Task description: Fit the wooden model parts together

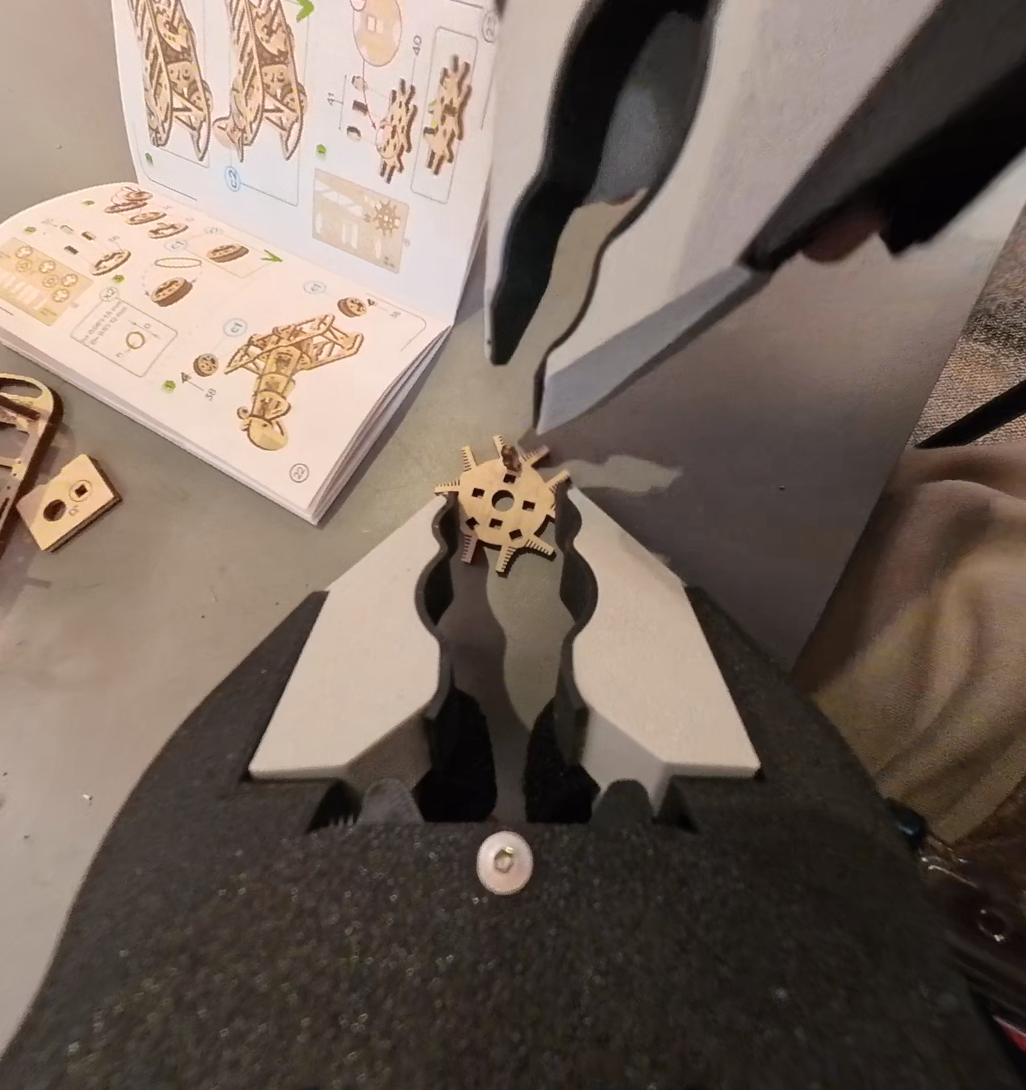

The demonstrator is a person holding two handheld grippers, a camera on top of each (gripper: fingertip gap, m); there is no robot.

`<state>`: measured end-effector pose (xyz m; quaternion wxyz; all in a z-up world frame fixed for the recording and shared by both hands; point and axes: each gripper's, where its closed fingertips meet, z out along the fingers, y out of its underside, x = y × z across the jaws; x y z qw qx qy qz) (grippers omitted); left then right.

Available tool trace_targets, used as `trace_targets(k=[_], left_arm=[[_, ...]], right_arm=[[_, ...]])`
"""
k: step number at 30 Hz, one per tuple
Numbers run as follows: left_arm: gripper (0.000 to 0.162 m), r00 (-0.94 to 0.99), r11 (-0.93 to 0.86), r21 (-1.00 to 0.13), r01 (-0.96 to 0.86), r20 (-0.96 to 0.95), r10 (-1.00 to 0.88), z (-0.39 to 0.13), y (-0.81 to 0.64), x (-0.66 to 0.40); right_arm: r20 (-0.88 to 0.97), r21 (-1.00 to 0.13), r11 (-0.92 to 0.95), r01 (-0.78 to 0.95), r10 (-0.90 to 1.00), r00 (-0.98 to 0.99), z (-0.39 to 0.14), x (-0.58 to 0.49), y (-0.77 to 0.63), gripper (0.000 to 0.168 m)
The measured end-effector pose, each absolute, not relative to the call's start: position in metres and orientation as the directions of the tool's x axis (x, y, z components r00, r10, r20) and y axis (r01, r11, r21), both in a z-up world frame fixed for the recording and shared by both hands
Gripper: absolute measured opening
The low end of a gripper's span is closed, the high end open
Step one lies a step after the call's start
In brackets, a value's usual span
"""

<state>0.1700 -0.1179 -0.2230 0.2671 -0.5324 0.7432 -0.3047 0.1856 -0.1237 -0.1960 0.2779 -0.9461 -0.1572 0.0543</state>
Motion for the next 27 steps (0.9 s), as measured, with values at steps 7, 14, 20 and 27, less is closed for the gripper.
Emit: trace_targets(k=[7, 14, 20, 27], left_arm=[[0.031, -0.323, 0.260, -0.738, -0.623, -0.061, -0.945, -0.223, -0.120, 0.169], [0.031, -0.323, 0.259, -0.738, -0.623, -0.059, -0.945, -0.223, -0.121, 0.169], [0.031, -0.323, 0.259, -0.738, -0.623, -0.059, -0.945, -0.223, -0.121, 0.169], [0.031, -0.323, 0.258, -0.738, -0.624, -0.057, -0.945, -0.224, -0.121, 0.169]], right_arm=[[-0.112, -0.469, -0.676, 0.569, 0.684, 0.721, -0.202, 0.177, -0.115, 0.018], [-0.057, -0.443, -0.542, 0.714, 0.812, 0.580, -0.213, 0.176, -0.120, 0.005], [-0.061, -0.424, -0.518, 0.743, 0.835, 0.547, -0.216, 0.174, -0.121, 0.006], [-0.042, -0.399, -0.506, 0.765, 0.843, 0.535, -0.218, 0.175, -0.121, 0.003]])
